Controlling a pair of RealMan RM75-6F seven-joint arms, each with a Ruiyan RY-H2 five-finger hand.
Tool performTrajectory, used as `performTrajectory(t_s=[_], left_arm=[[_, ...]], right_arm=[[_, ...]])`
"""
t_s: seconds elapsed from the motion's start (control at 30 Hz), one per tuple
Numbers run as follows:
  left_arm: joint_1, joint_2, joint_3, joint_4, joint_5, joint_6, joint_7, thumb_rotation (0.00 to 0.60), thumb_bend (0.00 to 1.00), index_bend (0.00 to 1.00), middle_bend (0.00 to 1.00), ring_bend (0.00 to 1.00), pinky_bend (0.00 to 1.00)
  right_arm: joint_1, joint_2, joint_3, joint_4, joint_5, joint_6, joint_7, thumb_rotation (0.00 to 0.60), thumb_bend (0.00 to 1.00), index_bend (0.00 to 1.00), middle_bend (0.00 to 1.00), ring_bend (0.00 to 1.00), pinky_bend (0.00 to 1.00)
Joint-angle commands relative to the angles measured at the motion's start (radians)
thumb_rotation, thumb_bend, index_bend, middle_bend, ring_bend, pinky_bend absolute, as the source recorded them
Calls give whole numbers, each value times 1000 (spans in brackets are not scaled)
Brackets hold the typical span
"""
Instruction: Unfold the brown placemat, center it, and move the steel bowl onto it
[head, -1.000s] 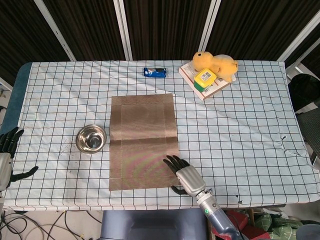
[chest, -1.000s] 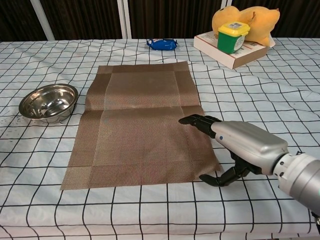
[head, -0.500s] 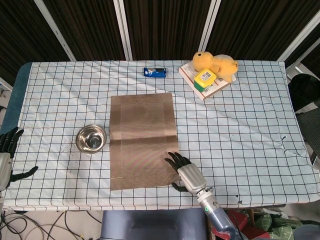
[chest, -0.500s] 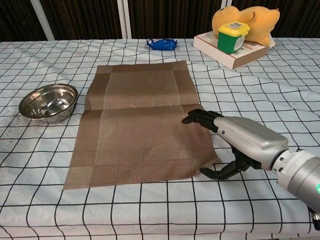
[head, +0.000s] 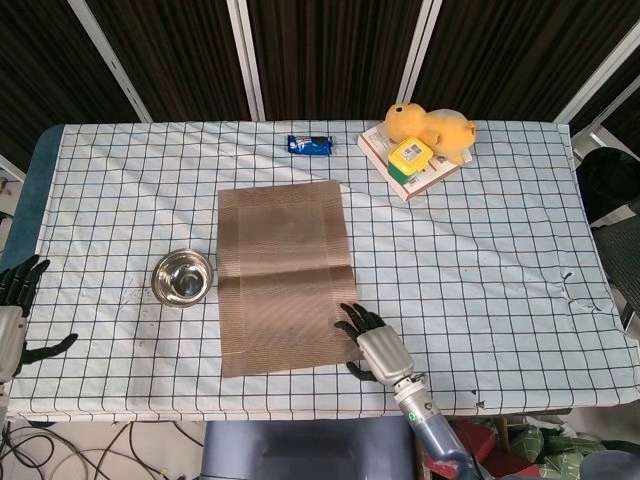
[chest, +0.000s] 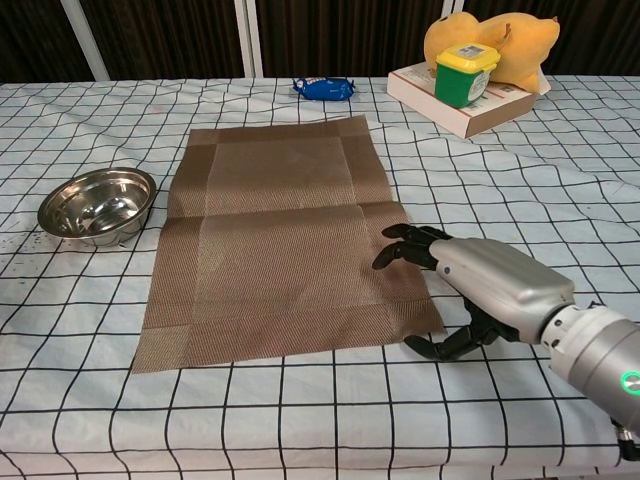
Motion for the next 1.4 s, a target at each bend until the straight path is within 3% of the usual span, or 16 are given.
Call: performTrajectory(t_s=[0.03, 0.2, 0.47, 0.73, 0.8, 1.0, 1.4], left_arm=[[1, 0, -1, -1, 0, 2, -2, 600, 21, 0, 0, 0, 0], [2, 1, -1, -2, 0, 1, -6, 600, 21, 0, 0, 0, 0], [2, 1, 0, -3, 3, 2, -9, 600, 21, 0, 0, 0, 0], [3, 2, -1, -4, 2, 3, -11, 600, 21, 0, 0, 0, 0], [3, 2, -1, -5, 3, 3, -10, 600, 20, 0, 0, 0, 0], [2, 2, -1, -4, 3, 1, -11, 600, 21, 0, 0, 0, 0], [2, 1, -3, -3, 0, 0, -11, 600, 21, 0, 0, 0, 0]], right_arm=[[1, -19, 10, 23, -11, 19, 6, 600, 265, 226, 30, 32, 157], [1, -47, 26, 63, -23, 46, 30, 600, 276, 226, 31, 32, 158], [0, -66, 34, 107, -39, 72, 58, 600, 420, 225, 29, 32, 158], [-3, -64, 32, 120, -18, 56, 40, 600, 428, 216, 26, 31, 158], [-4, -63, 34, 115, -10, 51, 42, 600, 428, 247, 41, 32, 158], [-6, -68, 30, 115, -39, 78, 82, 600, 428, 497, 212, 46, 158], [-5, -74, 27, 134, -57, 87, 104, 600, 429, 572, 252, 73, 158]])
